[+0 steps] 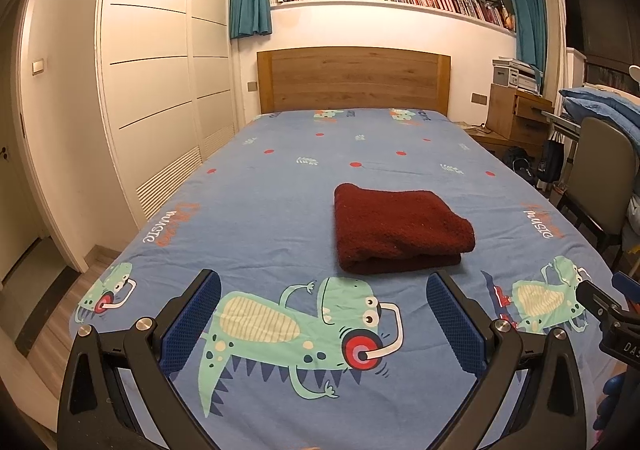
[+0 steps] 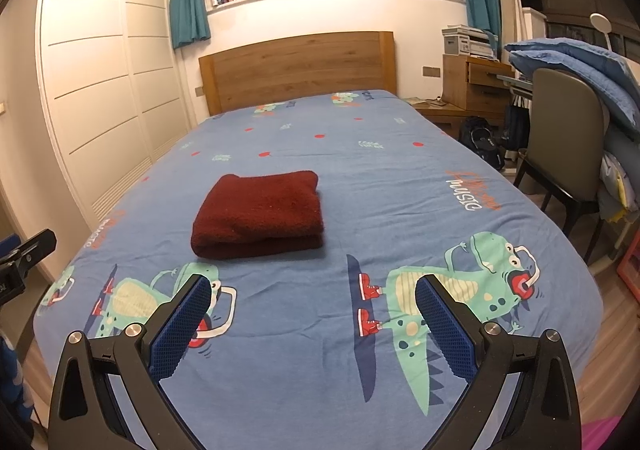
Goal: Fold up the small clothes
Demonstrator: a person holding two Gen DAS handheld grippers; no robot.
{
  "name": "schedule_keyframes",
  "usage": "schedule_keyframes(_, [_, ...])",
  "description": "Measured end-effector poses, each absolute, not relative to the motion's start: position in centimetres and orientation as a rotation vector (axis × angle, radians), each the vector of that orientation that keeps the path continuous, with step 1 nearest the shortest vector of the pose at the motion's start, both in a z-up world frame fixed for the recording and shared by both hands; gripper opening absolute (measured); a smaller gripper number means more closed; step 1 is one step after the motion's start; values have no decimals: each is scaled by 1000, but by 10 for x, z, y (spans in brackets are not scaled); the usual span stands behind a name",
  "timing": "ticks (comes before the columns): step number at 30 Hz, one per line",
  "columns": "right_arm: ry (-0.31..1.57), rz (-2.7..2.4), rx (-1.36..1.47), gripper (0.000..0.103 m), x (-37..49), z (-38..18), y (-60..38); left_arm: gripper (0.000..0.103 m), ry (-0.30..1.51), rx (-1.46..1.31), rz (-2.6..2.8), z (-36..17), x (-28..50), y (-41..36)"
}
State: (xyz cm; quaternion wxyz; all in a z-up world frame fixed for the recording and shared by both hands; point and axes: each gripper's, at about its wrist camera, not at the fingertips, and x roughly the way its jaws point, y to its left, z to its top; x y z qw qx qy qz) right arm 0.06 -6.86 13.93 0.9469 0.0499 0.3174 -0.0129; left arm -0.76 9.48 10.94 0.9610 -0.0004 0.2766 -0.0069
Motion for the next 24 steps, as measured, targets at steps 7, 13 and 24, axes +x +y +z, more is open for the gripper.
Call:
schedule_keyframes(7, [651, -31, 98, 102, 2, 137, -71, 102, 569, -1, -18, 107, -6, 94])
schedule_keyframes(13, [655, -31, 90, 102, 3, 135, -68, 102, 572, -1, -20, 106, -7, 93])
schedule_keyframes(24, [652, -34, 90, 102, 3, 134, -69, 102, 574, 1, -21, 105, -7, 92])
